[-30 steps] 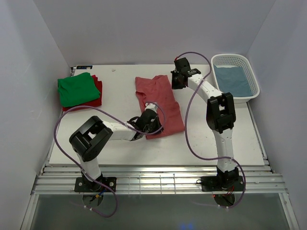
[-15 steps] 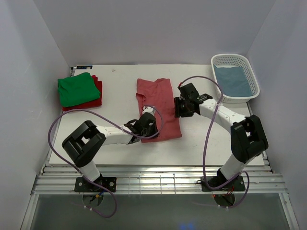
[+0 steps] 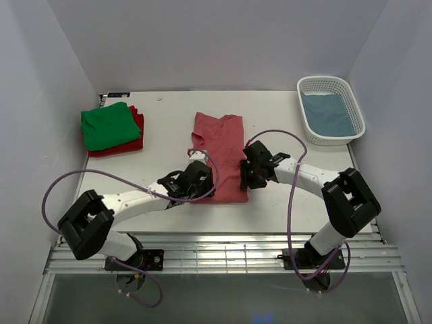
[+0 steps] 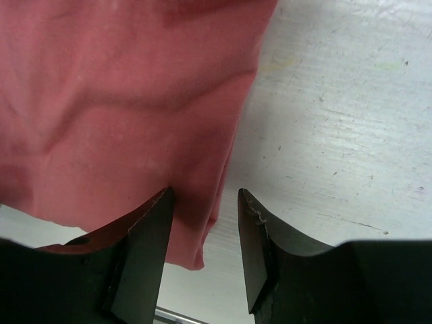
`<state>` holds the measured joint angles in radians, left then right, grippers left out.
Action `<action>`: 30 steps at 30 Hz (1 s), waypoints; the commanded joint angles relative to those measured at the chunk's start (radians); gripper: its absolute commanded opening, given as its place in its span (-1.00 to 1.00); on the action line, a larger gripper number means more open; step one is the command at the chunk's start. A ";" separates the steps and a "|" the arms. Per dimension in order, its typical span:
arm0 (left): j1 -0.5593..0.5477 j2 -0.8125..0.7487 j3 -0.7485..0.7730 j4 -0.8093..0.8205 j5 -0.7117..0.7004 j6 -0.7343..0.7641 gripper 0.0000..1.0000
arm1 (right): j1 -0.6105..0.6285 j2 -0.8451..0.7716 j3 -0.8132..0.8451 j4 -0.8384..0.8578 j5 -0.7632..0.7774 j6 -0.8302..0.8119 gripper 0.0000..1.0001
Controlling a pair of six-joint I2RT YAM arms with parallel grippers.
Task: Fold and stack the t-shirts
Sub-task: Grab one side of the 2/3 rectangular tshirt with both arms
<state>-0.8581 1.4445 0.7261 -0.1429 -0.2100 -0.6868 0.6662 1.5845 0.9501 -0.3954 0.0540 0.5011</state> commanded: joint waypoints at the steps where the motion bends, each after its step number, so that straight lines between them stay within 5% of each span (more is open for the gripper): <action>1: -0.002 -0.110 0.021 -0.148 -0.094 -0.005 0.05 | 0.013 -0.027 -0.020 0.058 0.007 0.059 -0.02; 12: 0.001 -0.210 -0.065 -0.299 -0.160 -0.175 0.25 | 0.084 -0.080 -0.048 0.041 0.021 0.111 -0.02; 30: 0.024 -0.156 -0.166 -0.141 -0.174 -0.131 0.25 | 0.118 -0.086 -0.086 0.030 0.066 0.126 0.02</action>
<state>-0.8497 1.3087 0.5766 -0.3344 -0.3702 -0.8314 0.7757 1.5116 0.8745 -0.3695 0.1020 0.6132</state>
